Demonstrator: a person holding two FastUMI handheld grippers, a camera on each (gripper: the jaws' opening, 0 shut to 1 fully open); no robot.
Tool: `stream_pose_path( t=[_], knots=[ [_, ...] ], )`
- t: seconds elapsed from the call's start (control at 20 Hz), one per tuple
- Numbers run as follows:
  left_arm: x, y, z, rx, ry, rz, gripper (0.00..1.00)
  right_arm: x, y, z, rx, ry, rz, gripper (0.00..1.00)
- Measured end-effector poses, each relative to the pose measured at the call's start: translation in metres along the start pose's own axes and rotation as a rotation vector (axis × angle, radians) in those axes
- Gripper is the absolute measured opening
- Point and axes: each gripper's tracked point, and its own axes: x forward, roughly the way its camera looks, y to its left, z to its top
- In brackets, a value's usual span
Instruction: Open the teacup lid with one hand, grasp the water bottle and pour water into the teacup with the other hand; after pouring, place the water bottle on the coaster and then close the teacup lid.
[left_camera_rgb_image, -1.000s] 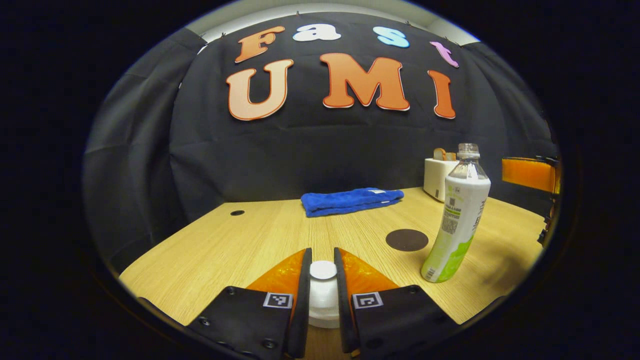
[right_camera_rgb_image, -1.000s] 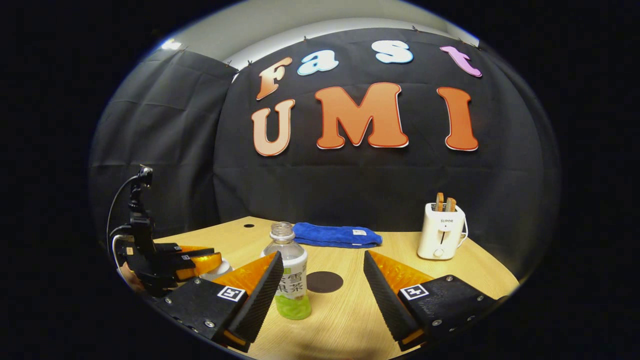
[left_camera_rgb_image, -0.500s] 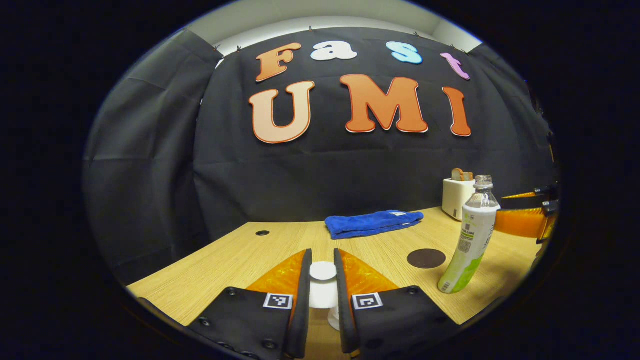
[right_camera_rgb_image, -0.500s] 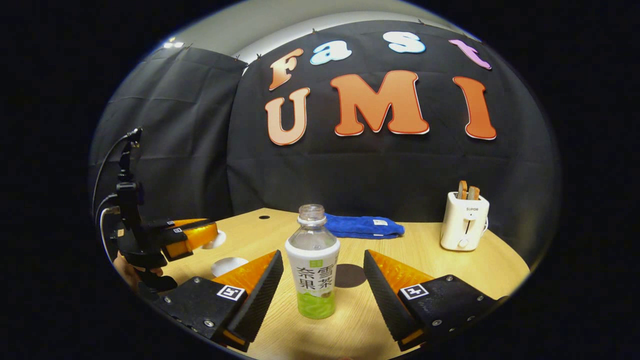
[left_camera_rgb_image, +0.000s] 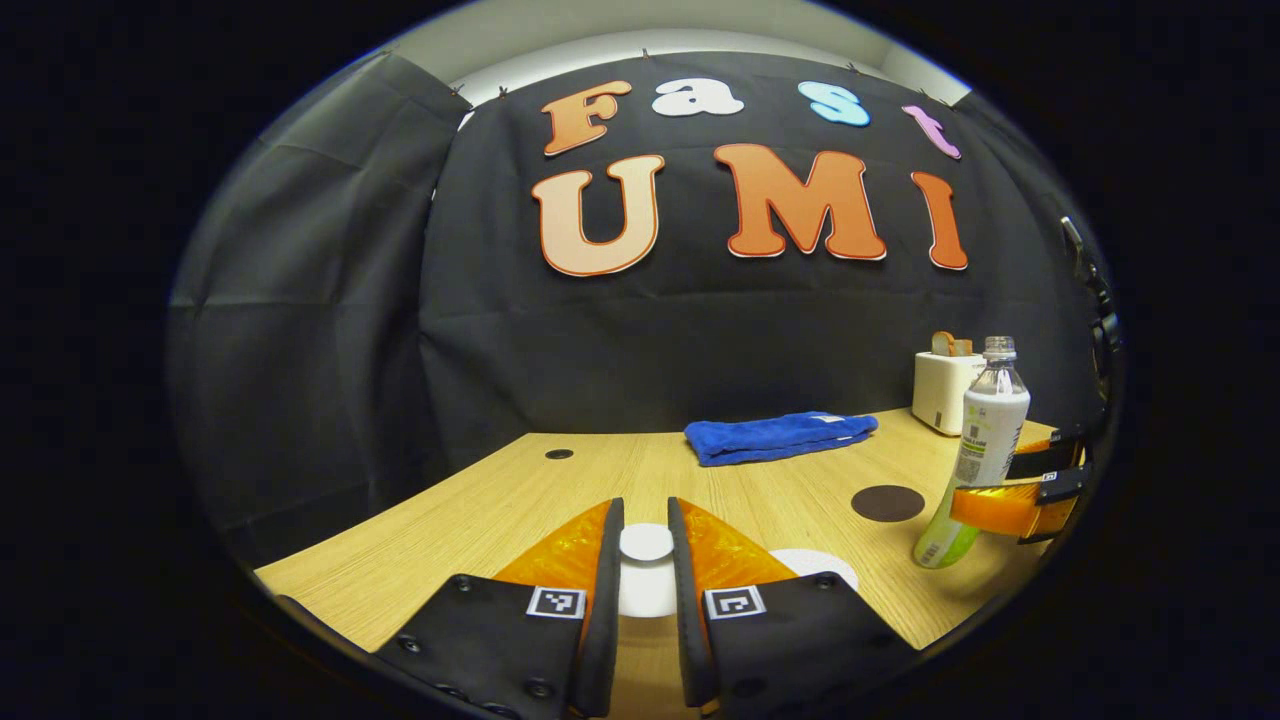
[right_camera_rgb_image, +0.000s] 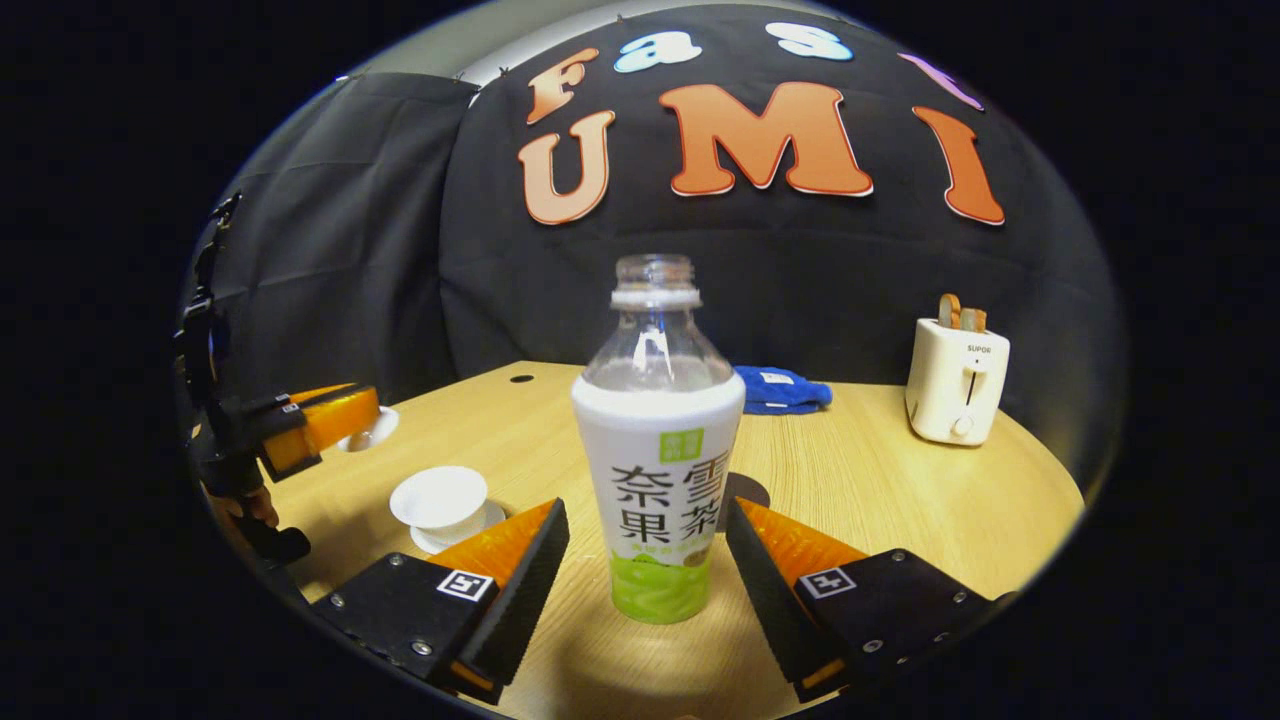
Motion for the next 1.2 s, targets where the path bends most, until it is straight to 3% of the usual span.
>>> stream_pose_path(
  t=[0.15, 0.2, 0.3, 0.4, 0.65, 0.85, 1.2],
  knots=[
    [-0.001, 0.008, -0.004, -0.002, 0.004, 0.013, 0.29, 0.006, -0.005, -0.013, 0.004, 0.04, -0.035, 0.85],
    [-0.002, 0.009, -0.006, -0.004, 0.006, 0.015, 0.29, 0.002, -0.006, -0.011, 0.009, 0.04, -0.034, 0.74],
    [-0.002, 0.012, -0.008, -0.011, 0.007, 0.017, 0.29, 0.005, 0.0, -0.011, -0.006, 0.052, -0.018, 0.67],
    [-0.005, 0.016, -0.011, -0.016, 0.011, 0.019, 0.26, 0.005, 0.002, -0.007, -0.054, 0.046, -0.016, 0.66],
    [-0.007, 0.031, -0.016, -0.023, 0.021, 0.046, 0.29, 0.009, -0.006, 0.004, -0.262, 0.041, -0.074, 0.66],
    [-0.014, 0.045, -0.015, -0.007, 0.016, 0.068, 0.29, 0.013, -0.026, 0.015, -0.488, 0.047, -0.195, 0.66],
    [-0.019, 0.056, -0.019, 0.008, 0.014, 0.08, 0.29, 0.01, -0.019, 0.03, -0.902, 0.005, -0.253, 0.66]
  ],
)
